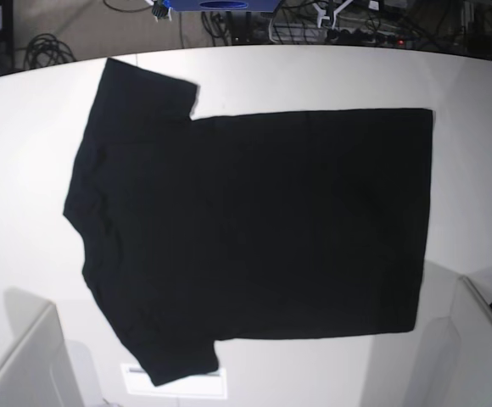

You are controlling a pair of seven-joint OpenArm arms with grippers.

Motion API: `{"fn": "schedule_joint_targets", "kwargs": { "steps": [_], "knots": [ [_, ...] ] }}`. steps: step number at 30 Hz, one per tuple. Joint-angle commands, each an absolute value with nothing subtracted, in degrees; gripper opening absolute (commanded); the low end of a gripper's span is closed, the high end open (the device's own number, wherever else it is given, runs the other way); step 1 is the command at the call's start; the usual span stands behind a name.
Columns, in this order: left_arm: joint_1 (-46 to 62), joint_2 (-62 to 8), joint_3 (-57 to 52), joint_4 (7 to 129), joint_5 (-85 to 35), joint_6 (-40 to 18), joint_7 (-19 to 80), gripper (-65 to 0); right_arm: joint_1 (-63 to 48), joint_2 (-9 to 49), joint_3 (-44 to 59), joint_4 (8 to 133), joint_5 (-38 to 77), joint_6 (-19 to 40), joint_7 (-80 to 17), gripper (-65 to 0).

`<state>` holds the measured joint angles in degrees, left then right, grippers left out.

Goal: Fold the T-shirt properly

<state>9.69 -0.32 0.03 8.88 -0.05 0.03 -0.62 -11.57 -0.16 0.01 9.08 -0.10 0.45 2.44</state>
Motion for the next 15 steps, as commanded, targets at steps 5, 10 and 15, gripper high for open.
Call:
{"fn": "schedule_joint_targets", "kwargs": {
  "steps": [5,10,15],
  "knots": [
    [10.33,-0.22,-0.13,10.59,0.04,0.31,-0.48,-65.0,-11.82,0.04,-0.13,9.36,-0.22,0.04,2.51,-65.0],
    [11.82,-0.4,-0.04,13.41,0.04,0.31,-0.48,-65.0,-11.82,0.04,-0.13,9.36,-0.22,0.04,2.51,-65.0],
    [12.7,-0.4,0.13,13.76,0.04,0.31,-0.4,-65.0,-12.0,0.13,0.22,9.36,0.04,-0.04,2.15,-65.0]
  ]
}}
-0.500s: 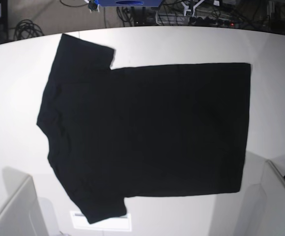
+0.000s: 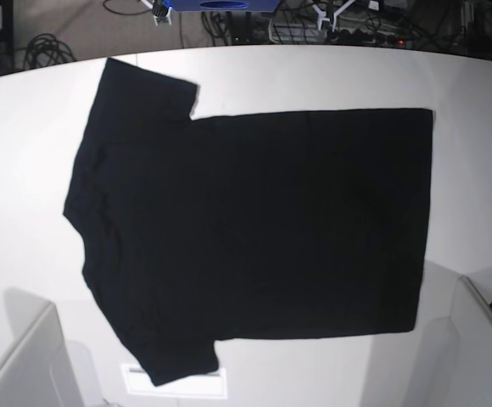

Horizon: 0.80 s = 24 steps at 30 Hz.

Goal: Fold the T-shirt properly

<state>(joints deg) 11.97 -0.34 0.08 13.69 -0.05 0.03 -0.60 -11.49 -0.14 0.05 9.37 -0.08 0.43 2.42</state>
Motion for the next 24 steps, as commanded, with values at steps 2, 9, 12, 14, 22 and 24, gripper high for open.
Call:
{"fn": "schedule_joint_targets", "kwargs": {
  "steps": [2,9,12,14,22,24],
  "knots": [
    [12.97,-0.48,0.57,13.76,0.04,0.31,0.04,-65.0,-12.44,0.66,1.63,9.36,0.66,-0.04,2.07,-65.0],
    [22.46,-2.86,0.48,24.4,0.04,0.31,-0.31,-65.0,-21.49,1.71,7.78,21.05,2.51,0.04,1.1,-65.0],
    [30.02,-4.53,0.31,36.44,0.04,0.31,0.13,-65.0,-28.35,1.89,7.96,32.75,2.86,0.04,-3.47,-65.0],
    [34.86,-5.58,0.48,43.12,0.04,0.31,0.13,-65.0,-32.75,1.89,8.84,41.01,2.86,0.04,-7.16,-65.0],
    [51.65,-12.53,-0.13,65.89,-11.03,0.31,-0.22,-65.0,-47.08,-4.35,24.22,74.33,2.86,0.13,-16.66,-65.0],
    [55.08,-15.25,-0.04,71.78,-17.71,0.31,0.04,-65.0,-49.71,-5.85,25.8,82.33,2.86,0.13,-17.1,-65.0]
  ]
}}
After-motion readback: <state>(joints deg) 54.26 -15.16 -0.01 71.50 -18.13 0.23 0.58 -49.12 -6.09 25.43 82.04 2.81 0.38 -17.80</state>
